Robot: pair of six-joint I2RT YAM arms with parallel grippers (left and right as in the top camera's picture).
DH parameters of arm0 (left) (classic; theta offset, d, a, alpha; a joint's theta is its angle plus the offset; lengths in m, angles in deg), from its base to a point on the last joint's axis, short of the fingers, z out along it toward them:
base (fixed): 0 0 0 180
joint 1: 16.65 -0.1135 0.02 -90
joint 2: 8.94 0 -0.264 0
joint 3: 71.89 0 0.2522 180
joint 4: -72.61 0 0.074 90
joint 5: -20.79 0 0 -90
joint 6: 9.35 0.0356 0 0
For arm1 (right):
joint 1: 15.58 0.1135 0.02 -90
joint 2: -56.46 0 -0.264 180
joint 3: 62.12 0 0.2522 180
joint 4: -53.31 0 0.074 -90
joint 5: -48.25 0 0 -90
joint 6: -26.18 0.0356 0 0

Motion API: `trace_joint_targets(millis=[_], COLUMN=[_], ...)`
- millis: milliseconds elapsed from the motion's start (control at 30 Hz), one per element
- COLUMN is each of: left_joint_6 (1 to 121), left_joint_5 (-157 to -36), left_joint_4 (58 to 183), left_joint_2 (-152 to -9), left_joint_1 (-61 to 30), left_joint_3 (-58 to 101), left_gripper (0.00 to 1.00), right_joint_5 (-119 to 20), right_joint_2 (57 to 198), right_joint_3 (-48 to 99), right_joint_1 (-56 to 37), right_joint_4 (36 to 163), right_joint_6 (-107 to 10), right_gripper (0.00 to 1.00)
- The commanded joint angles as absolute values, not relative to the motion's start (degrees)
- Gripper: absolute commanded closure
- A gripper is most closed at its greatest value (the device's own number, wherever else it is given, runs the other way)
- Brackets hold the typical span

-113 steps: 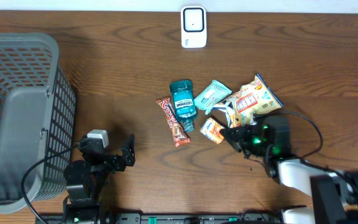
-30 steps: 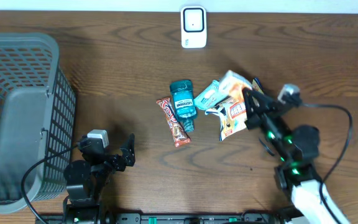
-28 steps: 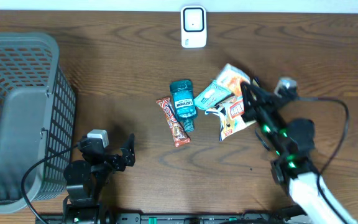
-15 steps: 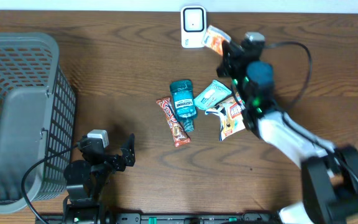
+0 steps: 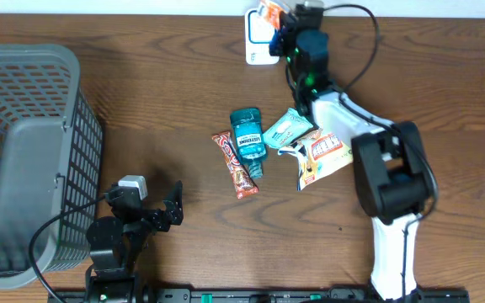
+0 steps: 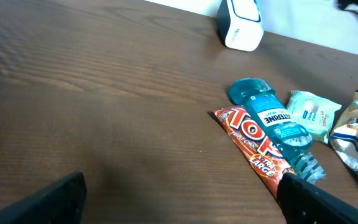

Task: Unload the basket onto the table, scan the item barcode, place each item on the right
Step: 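Hold the orange pack over the scanner, then swing right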

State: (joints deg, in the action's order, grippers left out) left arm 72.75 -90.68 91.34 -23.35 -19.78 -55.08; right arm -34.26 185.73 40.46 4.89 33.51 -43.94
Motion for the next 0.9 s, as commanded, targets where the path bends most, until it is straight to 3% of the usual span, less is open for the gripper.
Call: trace_joint_targets(millis=[0,467,600,867], left_joint_6=[72.2,72.2,72.2,72.2], left_joint_5=[-90.7,-90.8,-90.7,-90.8], left_joint_4=[93.1,93.1,93.1,93.1], left_joint_2=[-23.4,-23.4,-23.4,-23.4], left_joint_1=[-19.6,-19.6,-19.6,-19.6], left_joint_3=[-56.0,-56.0,-56.0,-56.0], left_gripper=[0.02,0.02,0.02,0.02], right_joint_5=[-32.8,-25.2,-21.4,7.3], right_joint_2=[190.3,195.0,191.1,180.1], right_joint_3=[47.1,52.8,52.8,52.8], right_joint_1=[5.8,6.9,7.0,3.7], right_joint_4=[35.4,40.5,48.4,68.3], right_joint_6=[-44.8,-49.4,-51.3,-53.9], right_gripper=[0.99,0.99,0.99,0.99])
